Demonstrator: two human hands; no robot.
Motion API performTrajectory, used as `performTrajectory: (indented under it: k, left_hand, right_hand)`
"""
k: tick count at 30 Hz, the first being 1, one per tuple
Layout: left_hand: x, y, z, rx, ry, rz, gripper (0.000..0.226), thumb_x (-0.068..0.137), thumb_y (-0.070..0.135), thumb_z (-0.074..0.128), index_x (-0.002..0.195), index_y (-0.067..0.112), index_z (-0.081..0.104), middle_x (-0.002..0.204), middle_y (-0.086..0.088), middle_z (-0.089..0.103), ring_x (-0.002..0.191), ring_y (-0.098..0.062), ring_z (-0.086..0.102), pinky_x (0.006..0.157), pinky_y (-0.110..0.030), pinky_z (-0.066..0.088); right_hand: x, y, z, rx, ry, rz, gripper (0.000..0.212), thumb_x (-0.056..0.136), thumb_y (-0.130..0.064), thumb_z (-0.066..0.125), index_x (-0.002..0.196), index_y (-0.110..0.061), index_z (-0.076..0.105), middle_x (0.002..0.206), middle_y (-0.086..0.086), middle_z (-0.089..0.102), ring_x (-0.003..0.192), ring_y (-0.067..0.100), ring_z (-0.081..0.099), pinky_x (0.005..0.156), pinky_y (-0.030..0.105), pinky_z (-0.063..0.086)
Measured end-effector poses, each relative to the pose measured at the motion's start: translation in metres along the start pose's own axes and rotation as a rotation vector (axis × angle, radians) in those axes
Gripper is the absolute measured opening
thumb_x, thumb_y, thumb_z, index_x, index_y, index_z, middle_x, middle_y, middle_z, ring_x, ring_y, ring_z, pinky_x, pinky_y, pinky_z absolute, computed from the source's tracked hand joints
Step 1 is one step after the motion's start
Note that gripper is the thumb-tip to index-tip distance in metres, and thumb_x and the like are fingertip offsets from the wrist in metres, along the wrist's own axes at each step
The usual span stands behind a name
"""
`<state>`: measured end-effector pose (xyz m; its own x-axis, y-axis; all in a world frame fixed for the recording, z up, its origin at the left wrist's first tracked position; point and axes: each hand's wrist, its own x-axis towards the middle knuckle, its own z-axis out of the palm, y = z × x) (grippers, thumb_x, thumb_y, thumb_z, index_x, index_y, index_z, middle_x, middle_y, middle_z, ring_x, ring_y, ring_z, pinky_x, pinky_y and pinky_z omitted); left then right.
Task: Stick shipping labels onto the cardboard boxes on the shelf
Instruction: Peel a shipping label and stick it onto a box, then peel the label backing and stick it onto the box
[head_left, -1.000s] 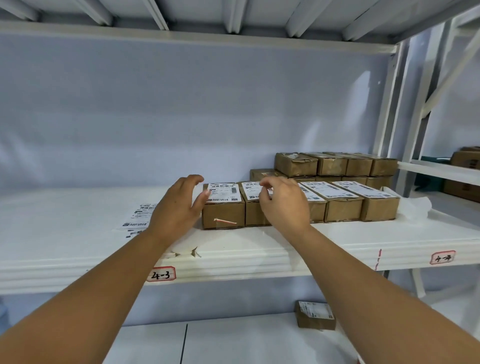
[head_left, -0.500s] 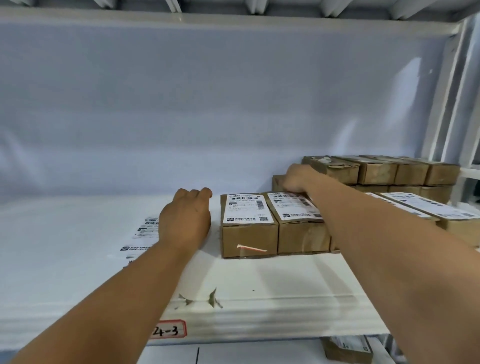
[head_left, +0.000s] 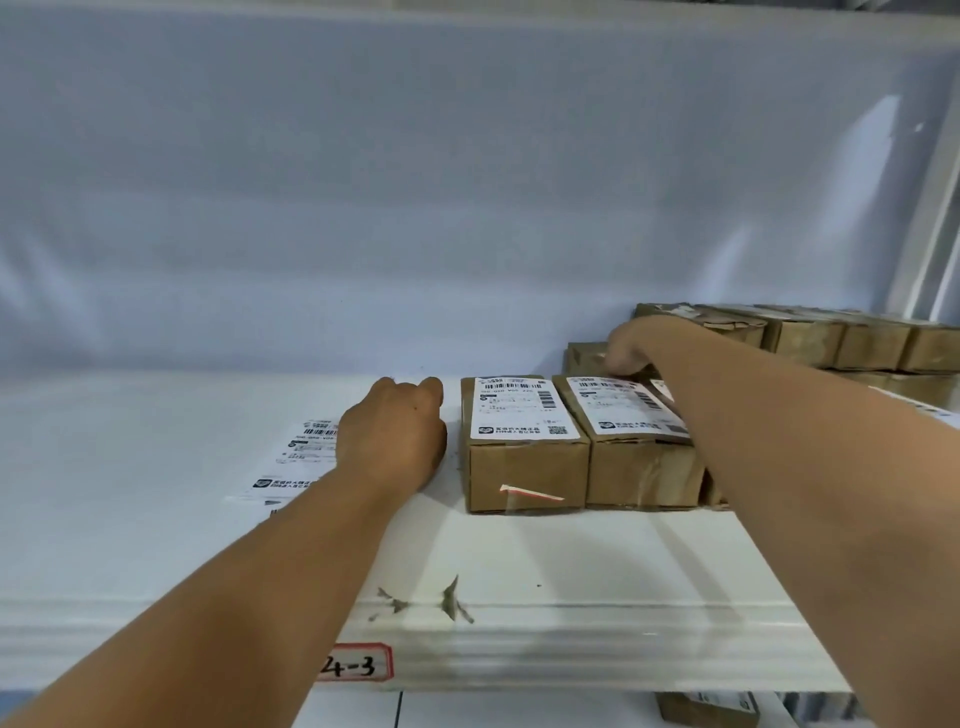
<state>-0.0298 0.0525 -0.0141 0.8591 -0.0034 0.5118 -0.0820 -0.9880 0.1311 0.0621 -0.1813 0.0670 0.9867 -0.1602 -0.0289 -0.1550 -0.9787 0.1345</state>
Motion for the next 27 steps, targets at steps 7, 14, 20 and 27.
performTrajectory:
  k: [7,14,20,27]
  left_hand:
    - [0.000,-0.003,0.002,0.050,-0.038,-0.018,0.027,0.089,0.012,0.044,0.114,0.016,0.053,0.101,-0.007,0.057,0.086,-0.022,0.037,0.066,-0.028,0.035]
    - [0.002,-0.006,0.009,0.127,-0.065,-0.050,0.033,0.086,0.013,0.044,0.119,0.018,0.044,0.096,-0.006,0.059,0.095,-0.026,0.047,0.066,-0.030,0.030]
    - [-0.003,-0.009,0.010,0.187,-0.123,-0.209,0.042,0.088,0.033,0.043,0.128,0.019,0.041,0.119,-0.007,0.051,0.113,-0.034,0.046,0.091,-0.039,0.032]
    - [-0.012,-0.031,-0.013,0.092,-0.364,-0.500,0.072,0.081,0.064,0.037,0.144,0.030,0.024,0.154,-0.008,0.017,0.137,-0.049,0.013,0.108,-0.062,0.012]
  right_hand:
    - [0.012,-0.004,0.010,0.217,0.117,0.029,0.042,0.089,-0.039,0.057,0.115,-0.007,0.055,0.129,0.016,0.052,0.109,0.030,0.053,0.089,0.036,0.044]
    - [-0.005,-0.020,-0.014,0.447,0.417,0.016,0.059,0.079,-0.053,0.058,0.123,-0.013,0.052,0.127,0.019,0.044,0.120,0.035,0.039,0.093,0.039,0.037]
    - [-0.074,-0.062,-0.032,0.751,0.585,-0.204,0.050,0.079,-0.046,0.063,0.125,-0.028,0.054,0.125,0.008,0.037,0.121,0.033,0.036,0.087,0.033,0.038]
    - [-0.134,-0.109,-0.008,0.821,0.584,-0.362,0.044,0.077,-0.047,0.060,0.119,-0.035,0.057,0.121,0.000,0.039,0.120,0.023,0.036,0.086,0.031,0.041]
